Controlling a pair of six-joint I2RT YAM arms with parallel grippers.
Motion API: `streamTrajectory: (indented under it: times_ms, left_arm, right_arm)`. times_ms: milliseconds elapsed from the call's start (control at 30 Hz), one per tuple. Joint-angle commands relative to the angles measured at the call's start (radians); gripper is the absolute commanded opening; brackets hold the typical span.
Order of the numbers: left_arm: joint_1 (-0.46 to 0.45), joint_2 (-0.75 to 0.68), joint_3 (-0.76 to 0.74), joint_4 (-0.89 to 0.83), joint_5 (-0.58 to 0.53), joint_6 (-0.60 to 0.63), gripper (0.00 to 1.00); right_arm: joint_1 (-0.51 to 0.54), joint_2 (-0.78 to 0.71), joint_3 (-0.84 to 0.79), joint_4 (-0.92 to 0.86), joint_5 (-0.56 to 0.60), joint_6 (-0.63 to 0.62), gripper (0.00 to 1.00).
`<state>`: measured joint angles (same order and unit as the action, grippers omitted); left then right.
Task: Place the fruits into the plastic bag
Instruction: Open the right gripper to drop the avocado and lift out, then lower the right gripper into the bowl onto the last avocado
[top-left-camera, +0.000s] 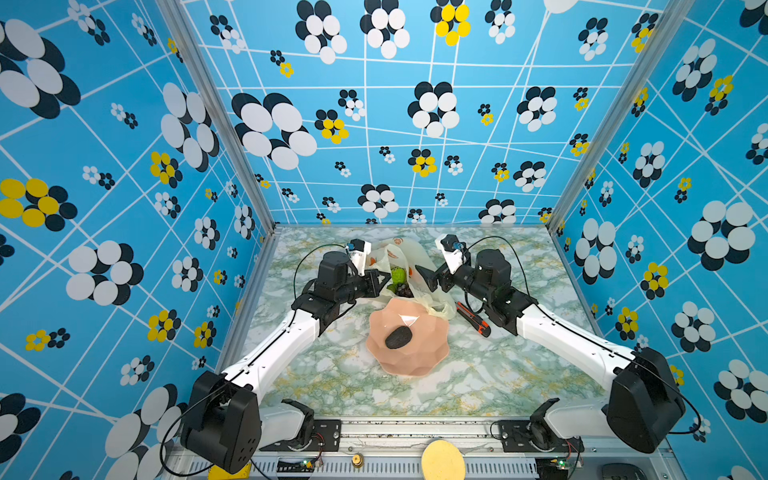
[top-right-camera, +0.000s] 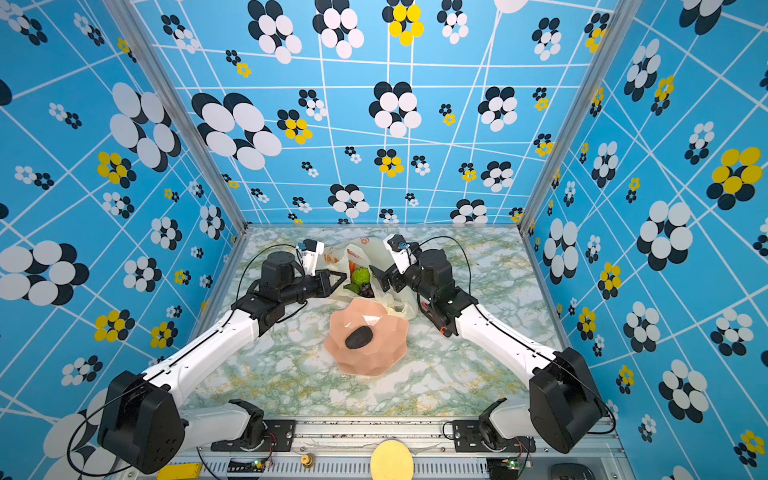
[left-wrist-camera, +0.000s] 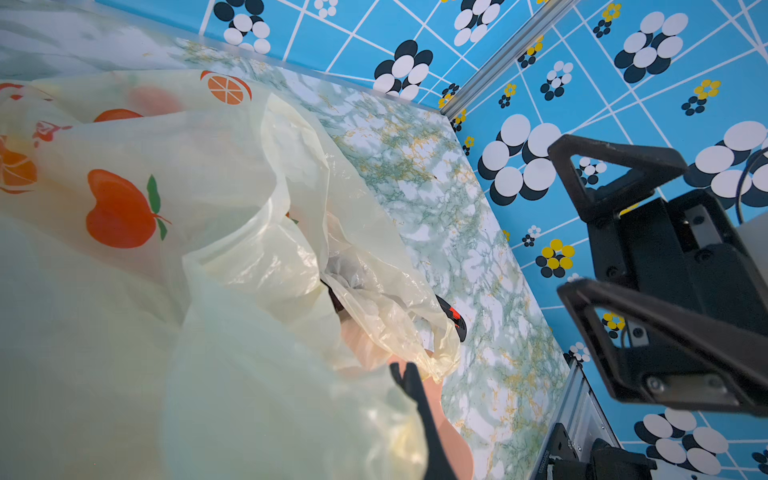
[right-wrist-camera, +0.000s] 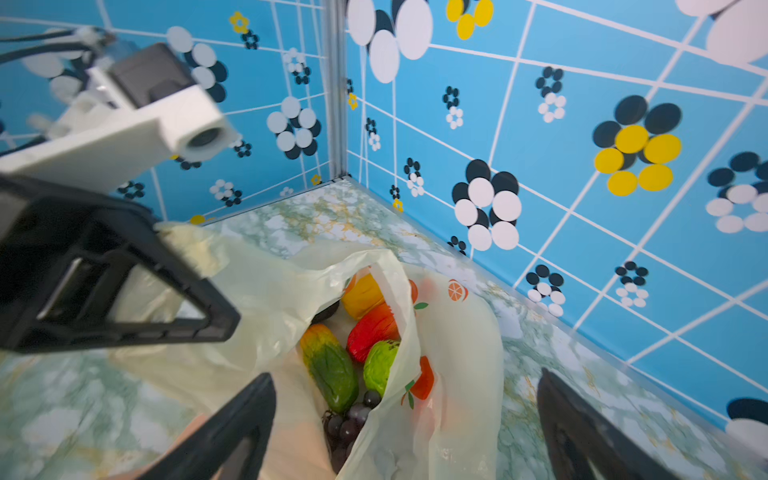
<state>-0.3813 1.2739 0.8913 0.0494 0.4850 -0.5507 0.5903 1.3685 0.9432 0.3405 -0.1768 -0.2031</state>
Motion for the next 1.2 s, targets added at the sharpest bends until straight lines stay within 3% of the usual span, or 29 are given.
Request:
streamTrajectory:
  times_ms: [0, 133, 233, 300, 467, 667, 900, 1167]
  left_arm:
    - [-0.007, 0.012, -0.002, 0.007, 0.008, 0.004, 0.00]
    - [-0.007, 0.013, -0.006, 0.005, 0.007, 0.005, 0.00]
    - [-0.007, 0.017, -0.005, 0.006, 0.006, 0.006, 0.00]
    - [-0.007, 0.023, -0.001, 0.006, 0.007, 0.005, 0.00]
    - [-0.007, 0.037, 0.006, 0.024, 0.015, -0.010, 0.00]
    - [-0.007, 0.028, -0.002, 0.016, 0.015, -0.012, 0.00]
    - [-0.005, -0.020, -0.020, -0.010, -0.008, 0.012, 0.00]
    - [0.007, -0.042, -0.029, -0.030, -0.016, 0.023, 0.00]
  right_arm:
    - [-0.003, -0.042, -0.029, -0.019, -0.181, -0.120, 0.99]
    - [-0.001, -0.061, -0.012, -0.181, -0.377, -0.264, 0.99]
    - [0.015, -0.053, 0.042, -0.431, -0.496, -0.459, 0.98]
    - [0.041, -0.030, 0.094, -0.649, -0.495, -0.615, 0.97]
    - [0.130, 0.067, 0.172, -0.947, -0.335, -0.825, 0.94]
    - [0.199, 0.161, 0.166, -0.926, -0.238, -0.870, 0.90]
    - [0.229, 0.301, 0.233, -0.850, -0.231, -0.869, 0.85]
    - [0.247, 0.447, 0.352, -0.902, -0.205, -0.923, 0.85]
